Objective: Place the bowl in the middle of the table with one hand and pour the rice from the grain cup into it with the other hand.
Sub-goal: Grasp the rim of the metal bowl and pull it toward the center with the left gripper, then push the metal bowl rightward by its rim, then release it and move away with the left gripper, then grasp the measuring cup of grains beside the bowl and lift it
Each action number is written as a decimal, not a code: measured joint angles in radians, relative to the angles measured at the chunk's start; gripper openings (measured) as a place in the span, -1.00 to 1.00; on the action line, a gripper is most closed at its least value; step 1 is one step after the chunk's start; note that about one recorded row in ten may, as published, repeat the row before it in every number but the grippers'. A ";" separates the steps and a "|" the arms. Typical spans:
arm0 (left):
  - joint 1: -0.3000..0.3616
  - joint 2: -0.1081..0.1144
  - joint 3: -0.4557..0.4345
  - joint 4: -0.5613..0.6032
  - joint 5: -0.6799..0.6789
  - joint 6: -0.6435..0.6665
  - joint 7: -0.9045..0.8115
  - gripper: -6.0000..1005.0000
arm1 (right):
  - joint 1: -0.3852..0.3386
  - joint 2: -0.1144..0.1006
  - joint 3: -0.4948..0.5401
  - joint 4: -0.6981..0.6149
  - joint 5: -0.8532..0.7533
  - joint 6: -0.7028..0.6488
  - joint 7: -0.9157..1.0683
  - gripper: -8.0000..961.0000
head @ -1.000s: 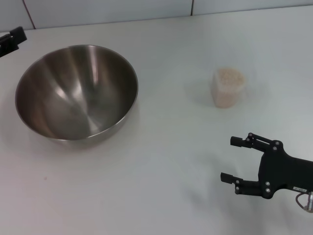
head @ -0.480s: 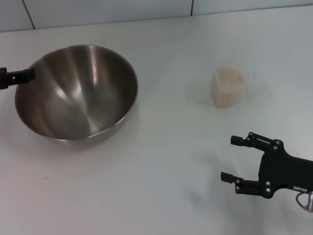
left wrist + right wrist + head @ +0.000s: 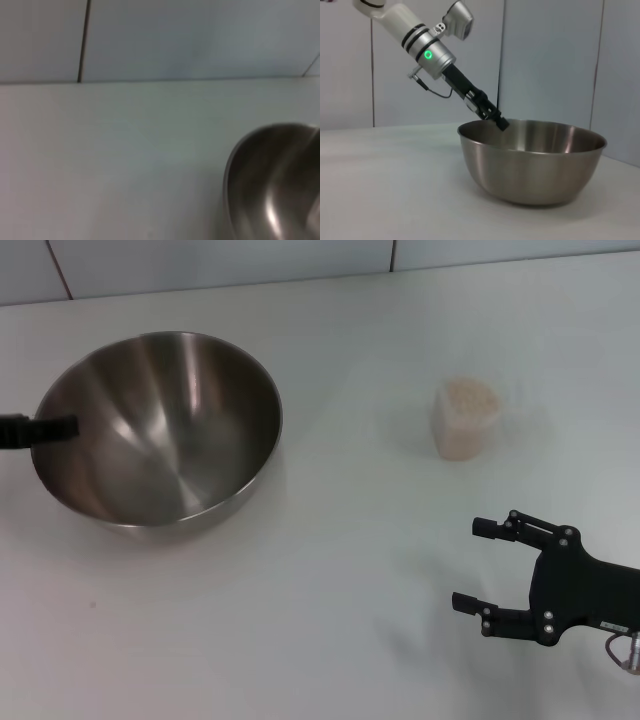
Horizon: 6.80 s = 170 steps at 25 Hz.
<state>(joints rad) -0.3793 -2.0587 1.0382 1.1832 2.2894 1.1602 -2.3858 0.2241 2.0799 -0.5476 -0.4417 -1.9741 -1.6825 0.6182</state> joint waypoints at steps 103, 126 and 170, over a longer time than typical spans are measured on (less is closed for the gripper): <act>0.176 -0.009 0.044 -0.052 -0.477 0.265 0.919 0.61 | 0.112 0.002 0.634 0.249 0.000 0.407 -0.093 0.73; 0.168 -0.008 0.050 -0.065 -0.474 0.254 0.894 0.61 | 0.222 0.000 0.650 0.277 0.026 0.548 -0.118 0.71; 0.144 -0.006 0.049 -0.079 -0.444 0.263 0.880 0.61 | 0.293 0.002 0.654 0.356 0.068 0.644 -0.222 -0.79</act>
<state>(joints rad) -0.2354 -2.0647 1.0873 1.1045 1.8453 1.4229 -1.5061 0.5167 2.0814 0.1060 -0.0854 -1.9063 -1.0385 0.3959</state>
